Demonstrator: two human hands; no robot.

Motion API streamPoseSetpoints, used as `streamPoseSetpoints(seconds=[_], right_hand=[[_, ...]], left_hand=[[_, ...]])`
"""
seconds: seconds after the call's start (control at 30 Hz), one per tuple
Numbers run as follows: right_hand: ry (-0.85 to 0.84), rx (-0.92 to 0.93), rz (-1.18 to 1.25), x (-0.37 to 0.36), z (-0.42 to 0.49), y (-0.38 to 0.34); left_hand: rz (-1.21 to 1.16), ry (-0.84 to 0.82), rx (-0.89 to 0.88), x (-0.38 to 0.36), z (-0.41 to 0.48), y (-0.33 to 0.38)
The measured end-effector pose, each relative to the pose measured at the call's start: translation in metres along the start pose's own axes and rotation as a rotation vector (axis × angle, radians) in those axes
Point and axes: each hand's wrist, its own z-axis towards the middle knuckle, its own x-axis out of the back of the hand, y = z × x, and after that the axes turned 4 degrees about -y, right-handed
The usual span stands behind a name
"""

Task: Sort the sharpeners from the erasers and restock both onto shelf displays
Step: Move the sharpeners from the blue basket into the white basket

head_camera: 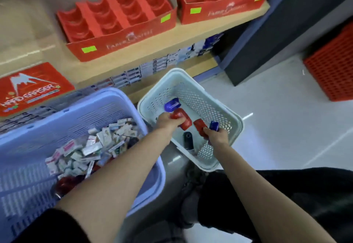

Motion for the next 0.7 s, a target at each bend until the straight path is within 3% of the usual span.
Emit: streamPoseSetpoints(seconds=[0.13,0.27,0.4,0.57,0.7], right_hand=[[-0.028,-0.097,-0.053,-0.028,0.032,0.018],[-0.066,-0.171,-0.061,-0.039,0.045,0.015],[-0.076,-0.155,-0.049,-0.034,0.038,0.006],[-0.040,0.091,-0.093,-0.024,-0.011,-0.021],[-0.062,0.469,-0.196,-0.026,-0.078,-0.051]], left_hand=[[0.099,0.019,0.181,-0.011,0.053,-0.010],[0.347,0.093,0.204,-0.012,0.067,-0.002],[0.308,-0.005,0.134,0.004,0.050,0.005],[0.077,-0.184,-0.075,0.036,-0.031,0.036],[-0.043,-0.266,-0.317,0.100,-0.128,0.049]])
